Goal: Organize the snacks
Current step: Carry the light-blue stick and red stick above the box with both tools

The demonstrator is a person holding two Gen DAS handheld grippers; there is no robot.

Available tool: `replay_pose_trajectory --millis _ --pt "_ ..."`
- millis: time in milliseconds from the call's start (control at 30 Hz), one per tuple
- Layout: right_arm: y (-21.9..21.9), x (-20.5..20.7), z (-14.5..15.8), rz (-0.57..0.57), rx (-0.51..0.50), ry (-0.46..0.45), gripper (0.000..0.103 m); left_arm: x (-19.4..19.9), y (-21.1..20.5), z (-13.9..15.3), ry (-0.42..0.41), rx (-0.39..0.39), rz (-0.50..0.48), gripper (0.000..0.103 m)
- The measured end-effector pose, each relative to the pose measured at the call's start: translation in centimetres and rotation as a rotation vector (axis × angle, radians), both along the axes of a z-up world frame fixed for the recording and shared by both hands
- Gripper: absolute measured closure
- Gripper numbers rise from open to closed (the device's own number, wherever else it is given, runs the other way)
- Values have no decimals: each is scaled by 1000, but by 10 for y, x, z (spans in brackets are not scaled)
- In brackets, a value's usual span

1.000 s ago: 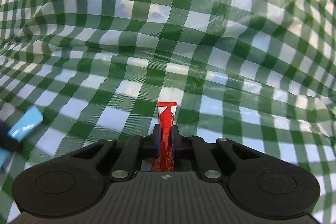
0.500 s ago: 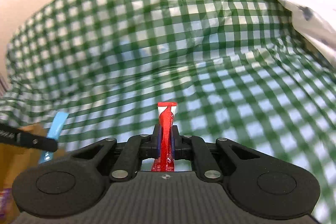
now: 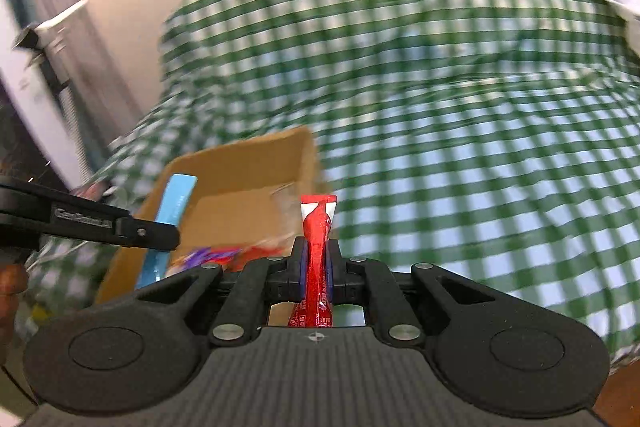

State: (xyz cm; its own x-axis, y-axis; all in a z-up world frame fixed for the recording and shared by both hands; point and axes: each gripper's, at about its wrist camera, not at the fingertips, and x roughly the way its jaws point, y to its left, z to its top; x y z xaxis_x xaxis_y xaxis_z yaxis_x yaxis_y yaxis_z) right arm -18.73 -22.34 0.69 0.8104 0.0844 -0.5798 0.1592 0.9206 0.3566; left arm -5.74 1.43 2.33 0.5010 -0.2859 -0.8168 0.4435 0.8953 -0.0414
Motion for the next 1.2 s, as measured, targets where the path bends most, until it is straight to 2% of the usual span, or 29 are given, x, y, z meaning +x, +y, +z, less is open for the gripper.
replay_pose_trajectory --millis 200,467,1200 --pt "63 -13 14 112 -22 12 94 -20 56 5 -30 -5 64 91" --pt "95 -20 27 161 -79 4 94 -30 94 9 -38 -31 102 91" --pt "95 -10 18 170 -93 55 93 -9 86 -1 -22 -24 118 91"
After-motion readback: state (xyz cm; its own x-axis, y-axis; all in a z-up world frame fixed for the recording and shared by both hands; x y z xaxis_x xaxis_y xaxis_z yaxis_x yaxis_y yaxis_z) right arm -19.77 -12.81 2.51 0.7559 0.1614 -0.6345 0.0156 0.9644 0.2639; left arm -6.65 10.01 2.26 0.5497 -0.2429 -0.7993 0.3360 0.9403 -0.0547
